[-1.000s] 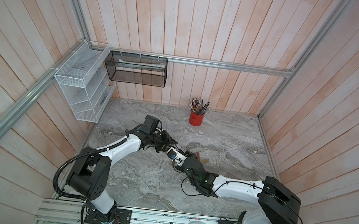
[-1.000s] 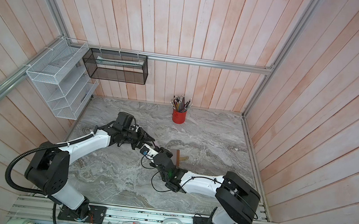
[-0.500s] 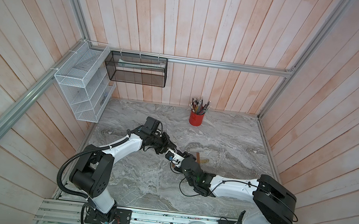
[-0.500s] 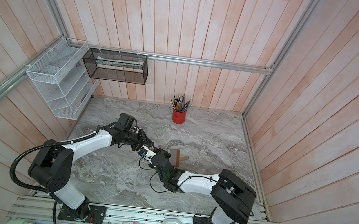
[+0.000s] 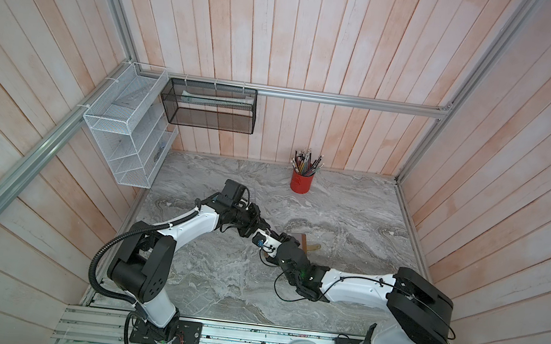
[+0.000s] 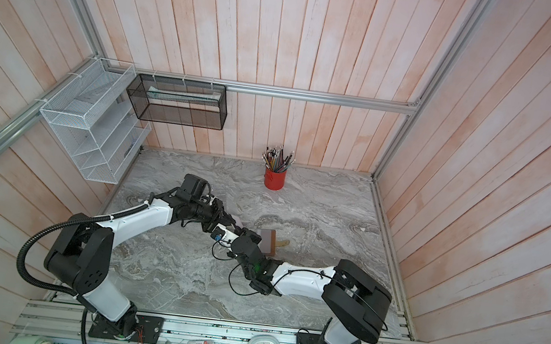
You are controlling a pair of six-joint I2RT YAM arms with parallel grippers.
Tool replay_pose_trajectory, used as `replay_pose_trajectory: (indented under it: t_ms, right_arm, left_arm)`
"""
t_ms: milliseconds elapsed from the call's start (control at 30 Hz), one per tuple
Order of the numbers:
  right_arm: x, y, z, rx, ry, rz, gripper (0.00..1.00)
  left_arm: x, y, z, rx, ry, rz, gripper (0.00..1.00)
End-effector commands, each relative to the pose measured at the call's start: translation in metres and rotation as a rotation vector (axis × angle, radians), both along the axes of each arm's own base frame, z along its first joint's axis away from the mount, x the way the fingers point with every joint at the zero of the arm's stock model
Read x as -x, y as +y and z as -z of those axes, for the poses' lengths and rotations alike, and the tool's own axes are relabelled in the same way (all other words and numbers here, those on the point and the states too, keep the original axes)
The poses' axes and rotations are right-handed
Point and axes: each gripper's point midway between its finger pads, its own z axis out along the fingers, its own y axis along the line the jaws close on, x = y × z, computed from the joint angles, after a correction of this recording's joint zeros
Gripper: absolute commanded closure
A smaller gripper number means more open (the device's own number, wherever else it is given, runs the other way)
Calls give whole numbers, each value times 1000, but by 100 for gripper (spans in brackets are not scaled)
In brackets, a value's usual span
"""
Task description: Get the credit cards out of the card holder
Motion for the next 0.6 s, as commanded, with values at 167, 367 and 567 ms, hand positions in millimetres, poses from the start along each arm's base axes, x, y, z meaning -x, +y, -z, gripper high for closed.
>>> replay_pose_trajectory:
  t_ms: [167, 367, 567]
  right_arm:
    - [-4, 2, -20, -56, -31, 28, 91]
    - [-3, -3, -30, -90, -38, 38, 81]
    - [0, -15, -43, -116, -49, 55, 70]
  left_arm:
    - [4, 3, 10, -32, 6, 15, 96]
    - [4, 4, 16, -36, 13, 10, 97]
    - [-4, 10, 15, -55, -10, -12, 100]
